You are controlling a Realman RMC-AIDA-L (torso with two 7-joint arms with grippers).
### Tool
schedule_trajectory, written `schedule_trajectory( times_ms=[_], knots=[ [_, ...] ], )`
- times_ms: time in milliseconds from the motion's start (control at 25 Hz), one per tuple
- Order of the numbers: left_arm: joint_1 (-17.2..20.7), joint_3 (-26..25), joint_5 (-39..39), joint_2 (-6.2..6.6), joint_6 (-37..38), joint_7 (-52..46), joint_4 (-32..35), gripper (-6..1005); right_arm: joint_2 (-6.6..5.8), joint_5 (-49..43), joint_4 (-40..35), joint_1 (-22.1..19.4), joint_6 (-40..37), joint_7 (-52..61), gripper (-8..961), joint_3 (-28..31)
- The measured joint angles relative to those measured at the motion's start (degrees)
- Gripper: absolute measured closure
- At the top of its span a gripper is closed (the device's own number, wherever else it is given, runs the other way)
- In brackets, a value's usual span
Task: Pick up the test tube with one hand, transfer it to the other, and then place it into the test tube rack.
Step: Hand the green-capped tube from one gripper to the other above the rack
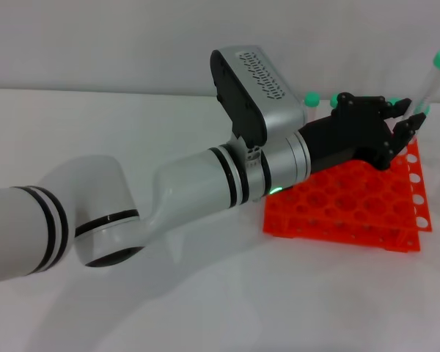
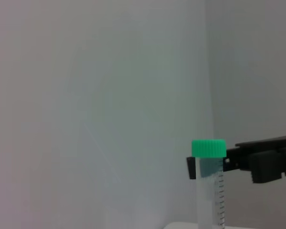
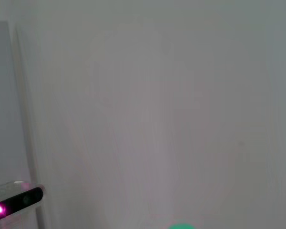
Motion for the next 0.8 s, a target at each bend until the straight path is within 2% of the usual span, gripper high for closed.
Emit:
schedule_trajectory(
  times_ms=[160, 360, 560, 800],
  knots=[
    [-0.15, -0.05, 0.43, -0.04, -0.03, 0.17, 0.05, 804, 0.54, -0.05, 0.28, 0.5, 0.06, 0.01, 112, -0.18],
    [-0.32, -0.06, 0.53, -0.07, -0.03, 0.21, 0.09, 804, 1.85, -0.01, 0.06, 1.36, -0.19, -0.28, 113, -0.24],
    [-0.14, -0.06, 0.53, -0.07, -0.08, 0.23, 0.38, 804, 2.27, -0.03, 0.49, 1.96, -1.02, -0.9, 136, -0.16],
    [0.26, -0.06, 0.52, -0.08, -0.11, 0.26, 0.65, 804, 2.52, 0.41, 0.58, 1.66, -0.9, -2.41, 386, 0.18]
  ],
)
